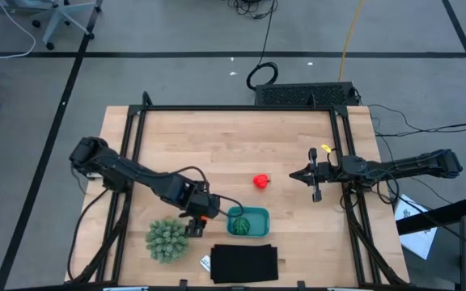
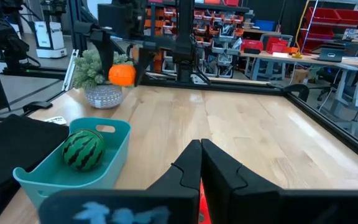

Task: Pick and placing Produce into tupperware
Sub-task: Put the orange pumpkin into the blue bin

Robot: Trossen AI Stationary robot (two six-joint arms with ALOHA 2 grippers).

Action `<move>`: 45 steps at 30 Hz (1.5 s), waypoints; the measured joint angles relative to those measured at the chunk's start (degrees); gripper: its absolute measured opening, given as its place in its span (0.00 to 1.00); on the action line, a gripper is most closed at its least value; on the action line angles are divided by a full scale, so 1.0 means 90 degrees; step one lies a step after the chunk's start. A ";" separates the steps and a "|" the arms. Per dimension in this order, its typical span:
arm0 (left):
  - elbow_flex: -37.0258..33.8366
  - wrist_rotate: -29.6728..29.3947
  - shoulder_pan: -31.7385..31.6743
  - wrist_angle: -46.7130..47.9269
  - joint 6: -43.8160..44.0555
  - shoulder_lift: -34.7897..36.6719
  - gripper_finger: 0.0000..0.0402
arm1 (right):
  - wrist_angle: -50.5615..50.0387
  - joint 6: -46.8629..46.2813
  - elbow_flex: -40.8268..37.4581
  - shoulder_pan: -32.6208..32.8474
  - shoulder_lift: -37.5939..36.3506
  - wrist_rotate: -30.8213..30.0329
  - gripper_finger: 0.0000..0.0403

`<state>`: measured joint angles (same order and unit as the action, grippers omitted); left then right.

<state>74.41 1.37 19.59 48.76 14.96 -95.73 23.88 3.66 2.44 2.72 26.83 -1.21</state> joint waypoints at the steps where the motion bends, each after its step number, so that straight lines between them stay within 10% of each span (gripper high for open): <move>1: 0.0000 0.0002 -0.0033 0.0009 -0.0048 0.0024 0.65 | 0.0002 0.0001 0.0000 0.0000 0.0000 -0.0002 0.00; 18: 0.0005 -0.0336 -0.0383 0.0332 -0.0152 0.0439 0.65 | -0.0012 0.0000 0.0000 -0.0002 0.0053 -0.0022 0.00; 45: 0.0082 0.0298 -0.1018 -0.2472 -0.0887 -0.0474 0.65 | 0.0126 0.0002 0.0000 -0.0002 0.0077 -0.0026 0.00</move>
<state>75.15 4.06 10.43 26.51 6.97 -99.99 25.02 3.68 2.44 2.70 27.52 -1.45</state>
